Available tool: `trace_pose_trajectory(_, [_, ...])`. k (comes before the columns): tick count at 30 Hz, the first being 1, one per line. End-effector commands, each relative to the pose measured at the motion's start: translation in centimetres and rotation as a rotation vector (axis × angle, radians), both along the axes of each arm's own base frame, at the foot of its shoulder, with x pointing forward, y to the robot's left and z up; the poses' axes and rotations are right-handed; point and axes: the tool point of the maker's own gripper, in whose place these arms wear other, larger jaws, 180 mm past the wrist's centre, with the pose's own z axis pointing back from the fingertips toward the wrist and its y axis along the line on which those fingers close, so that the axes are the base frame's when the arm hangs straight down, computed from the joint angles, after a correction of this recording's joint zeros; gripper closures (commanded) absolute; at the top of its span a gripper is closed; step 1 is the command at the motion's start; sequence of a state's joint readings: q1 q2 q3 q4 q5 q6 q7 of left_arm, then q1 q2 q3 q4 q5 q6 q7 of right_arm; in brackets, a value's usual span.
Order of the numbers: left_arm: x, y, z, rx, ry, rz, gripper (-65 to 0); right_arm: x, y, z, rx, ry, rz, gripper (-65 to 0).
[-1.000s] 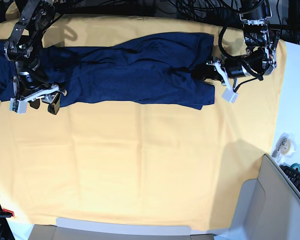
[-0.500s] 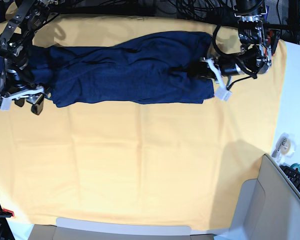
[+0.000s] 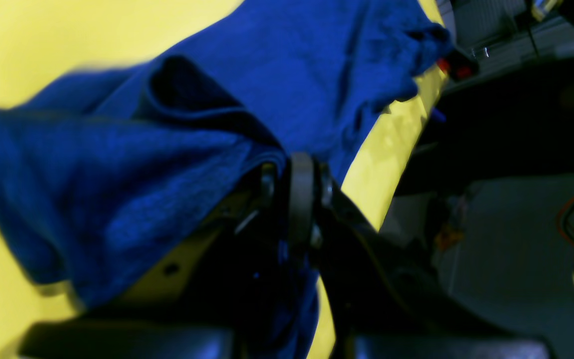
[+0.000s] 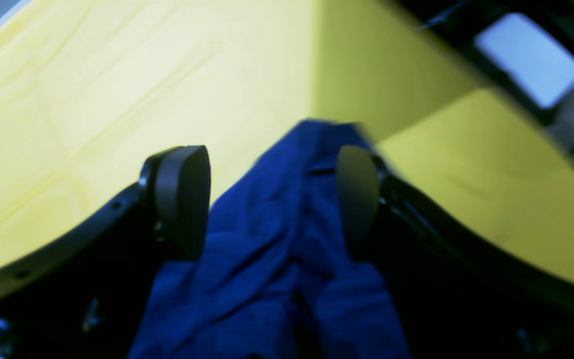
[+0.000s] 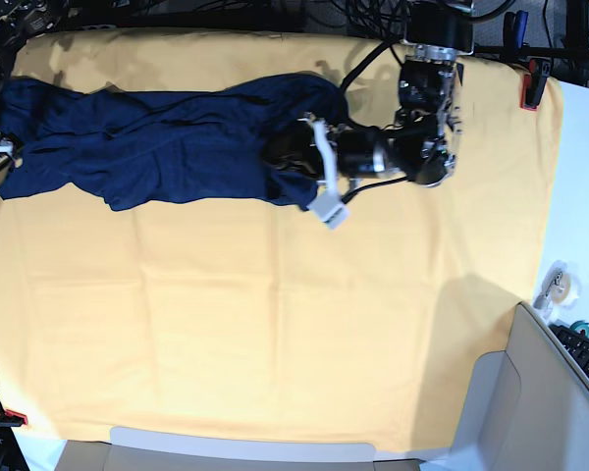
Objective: Fold the T-shirt properly
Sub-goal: 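Carry the grasped end with the left gripper toward the right gripper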
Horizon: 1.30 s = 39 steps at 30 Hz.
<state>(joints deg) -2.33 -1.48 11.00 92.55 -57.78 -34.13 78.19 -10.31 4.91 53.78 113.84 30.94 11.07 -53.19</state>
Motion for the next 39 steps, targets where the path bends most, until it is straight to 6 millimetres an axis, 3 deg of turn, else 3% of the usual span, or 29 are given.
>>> trace_pose_trajectory(1, [0.6,-1.6,1.5,-0.035,-0.040,-0.025,0.0,-0.2,-0.8,1.4,-0.041,-0.030,-0.009,-39.1])
trace_pose_trajectory(7, [0.8,-7.1,2.5,-0.080,-0.056,-0.132,0.0,-2.0,-2.1,1.5,-0.055,-0.016,-0.060,-39.1])
trace_pose_trajectory(21, [1.3,-14.2,2.7,-0.149,-0.025,-0.229,0.0,-2.4,-2.1,1.0,-0.050,0.001,-0.063,-39.1])
trace_pose_trajectory(32, [4.0,-14.3,4.7,-0.160,-0.088,-0.210,0.0,-2.6,-2.3,-0.3,-0.014,0.019,-0.073,-39.1])
trace_pose_trajectory(35, [4.4,-14.4,4.2,-0.151,-0.044,-0.163,0.0,-2.5,-2.2,-0.4,-0.010,0.016,-0.074,-39.1])
trace_pose_trajectory(39, [2.5,-16.1,4.1,-0.150,-0.061,-0.216,0.0,-2.5,-1.9,-0.8,0.006,0.012,-0.078,-39.1])
